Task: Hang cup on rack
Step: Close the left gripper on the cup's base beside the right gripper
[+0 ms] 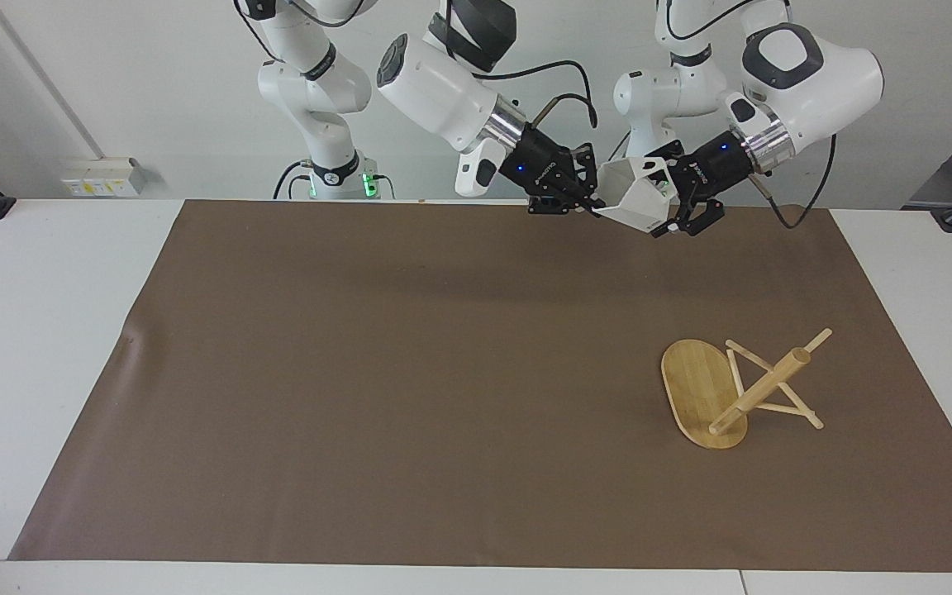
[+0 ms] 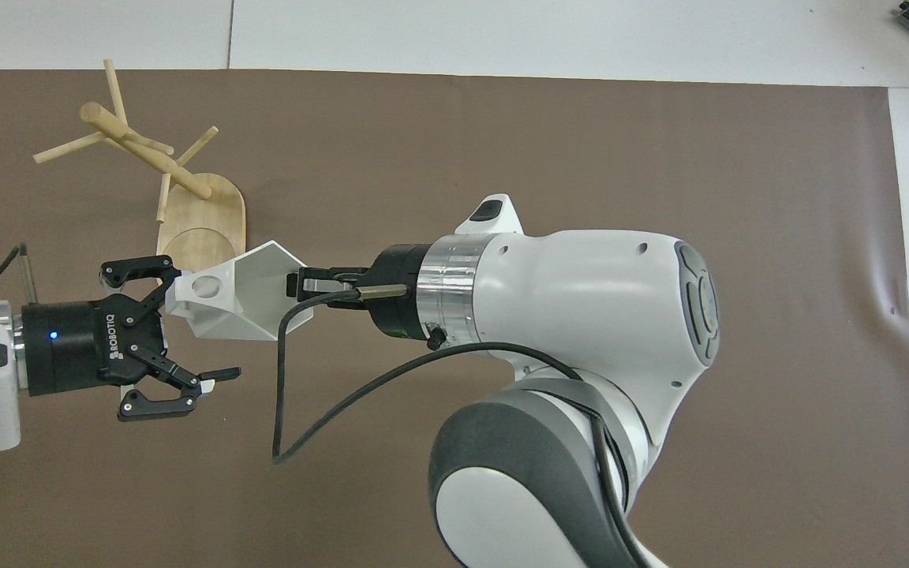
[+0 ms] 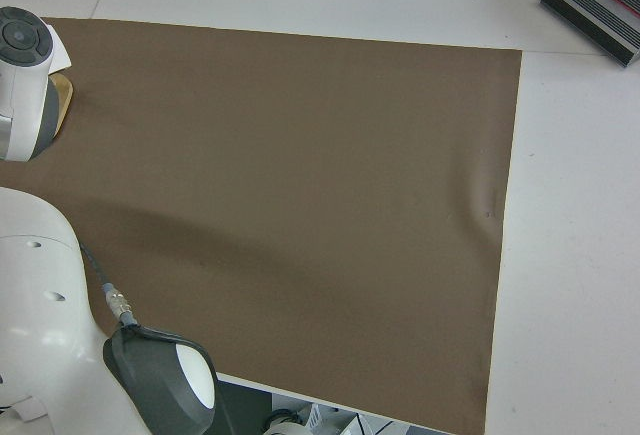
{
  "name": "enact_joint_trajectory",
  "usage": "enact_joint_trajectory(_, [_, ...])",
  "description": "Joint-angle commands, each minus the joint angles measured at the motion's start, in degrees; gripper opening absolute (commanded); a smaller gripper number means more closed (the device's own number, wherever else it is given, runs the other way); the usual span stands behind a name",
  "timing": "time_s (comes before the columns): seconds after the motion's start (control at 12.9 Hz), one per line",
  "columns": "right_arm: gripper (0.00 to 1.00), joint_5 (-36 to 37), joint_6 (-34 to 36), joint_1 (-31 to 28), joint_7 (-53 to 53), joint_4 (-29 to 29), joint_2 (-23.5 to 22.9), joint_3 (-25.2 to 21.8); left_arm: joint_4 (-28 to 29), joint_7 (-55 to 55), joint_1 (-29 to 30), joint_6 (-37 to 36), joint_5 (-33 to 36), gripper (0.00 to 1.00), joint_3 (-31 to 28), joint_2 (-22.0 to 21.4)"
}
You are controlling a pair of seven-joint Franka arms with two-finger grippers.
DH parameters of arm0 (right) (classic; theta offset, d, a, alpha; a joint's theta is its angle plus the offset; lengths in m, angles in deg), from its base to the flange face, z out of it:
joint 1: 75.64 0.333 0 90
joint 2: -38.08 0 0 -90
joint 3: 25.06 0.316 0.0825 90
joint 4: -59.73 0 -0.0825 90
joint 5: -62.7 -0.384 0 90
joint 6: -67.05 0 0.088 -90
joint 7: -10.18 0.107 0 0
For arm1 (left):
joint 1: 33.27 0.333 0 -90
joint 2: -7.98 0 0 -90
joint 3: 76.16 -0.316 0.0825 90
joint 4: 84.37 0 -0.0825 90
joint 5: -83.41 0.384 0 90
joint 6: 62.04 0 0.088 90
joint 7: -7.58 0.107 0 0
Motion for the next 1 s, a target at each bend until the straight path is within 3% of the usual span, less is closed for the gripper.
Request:
enact_joint_trajectory(0.0, [0.00,1.11,-0.33,-0.18,1.83,-1.20,0.05,0.96,-2.72,3.34,-0.41,0.75,-2.46,1.00,-0.39,1.10])
enact_joint_trajectory(0.93, [0.00,1.11,-0.33,-0.26,1.83,-1.29,0.05,0.95,-1.85,5.90,-0.32,1.71,-2.29,1.00,-0.48,0.84])
